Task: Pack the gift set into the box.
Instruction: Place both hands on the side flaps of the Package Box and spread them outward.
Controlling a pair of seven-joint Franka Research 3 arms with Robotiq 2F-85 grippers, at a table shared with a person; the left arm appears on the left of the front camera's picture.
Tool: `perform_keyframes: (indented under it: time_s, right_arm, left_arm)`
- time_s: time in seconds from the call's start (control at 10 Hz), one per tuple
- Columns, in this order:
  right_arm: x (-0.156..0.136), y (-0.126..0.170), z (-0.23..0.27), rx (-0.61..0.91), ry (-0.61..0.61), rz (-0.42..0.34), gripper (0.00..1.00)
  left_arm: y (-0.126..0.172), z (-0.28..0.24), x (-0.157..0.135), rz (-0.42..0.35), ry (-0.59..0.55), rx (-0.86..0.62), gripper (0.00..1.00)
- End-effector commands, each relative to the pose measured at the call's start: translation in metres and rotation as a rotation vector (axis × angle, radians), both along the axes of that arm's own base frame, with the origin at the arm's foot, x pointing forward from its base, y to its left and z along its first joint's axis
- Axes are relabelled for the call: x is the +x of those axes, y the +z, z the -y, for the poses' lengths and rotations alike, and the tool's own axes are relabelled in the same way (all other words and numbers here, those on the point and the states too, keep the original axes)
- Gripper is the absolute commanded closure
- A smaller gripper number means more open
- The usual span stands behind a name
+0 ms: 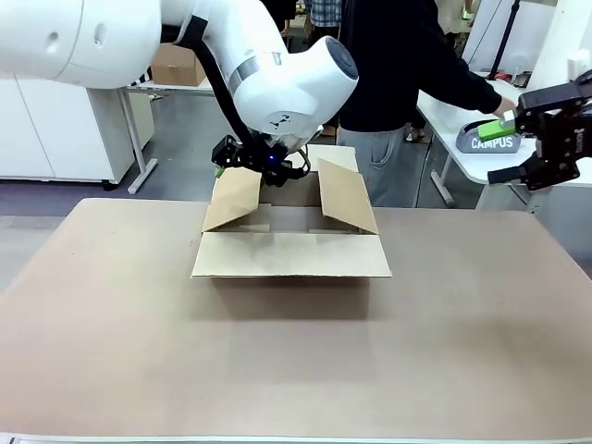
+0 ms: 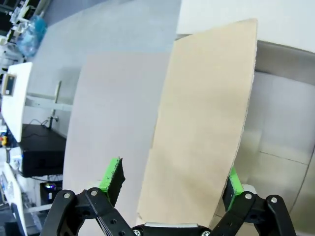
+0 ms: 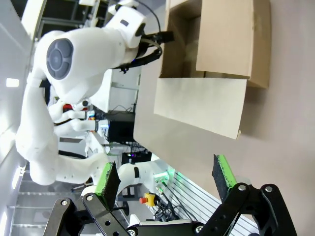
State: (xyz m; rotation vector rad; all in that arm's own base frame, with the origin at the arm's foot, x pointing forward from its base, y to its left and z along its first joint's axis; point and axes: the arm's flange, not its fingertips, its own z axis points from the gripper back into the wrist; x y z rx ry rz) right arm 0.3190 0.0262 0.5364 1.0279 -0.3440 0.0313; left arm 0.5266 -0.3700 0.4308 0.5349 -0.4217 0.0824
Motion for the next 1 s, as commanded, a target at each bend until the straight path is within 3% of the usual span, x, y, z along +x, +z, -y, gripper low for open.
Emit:
perform_keyframes:
  time_s: [0.0,0.3,0.5,0.6,0.9]
  right_arm:
    - [0.003,-0.001,-0.001,0.017,0.012,0.028,0.0]
    - [0.003,-0.001,-0.001,0.017,0.012,0.028,0.0]
    - [0.003,-0.001,-0.001,0.017,0.012,0.028,0.0]
    - [0.003,-0.001,-0.001,0.017,0.012,0.028,0.0]
    - [0.003,-0.001,-0.001,0.017,0.012,0.028,0.0]
  left_arm:
    - [0.02,-0.022,-0.013,0.079,0.044,0.006,0.0]
    - [0.042,-0.052,-0.016,0.125,0.048,-0.079,0.0]
    - [0.035,-0.08,-0.009,0.081,0.102,-0.153,0.0]
    - [0.037,-0.128,-0.015,0.066,0.21,-0.222,0.0]
    - [0.042,-0.154,-0.023,0.056,0.223,-0.314,0.0]
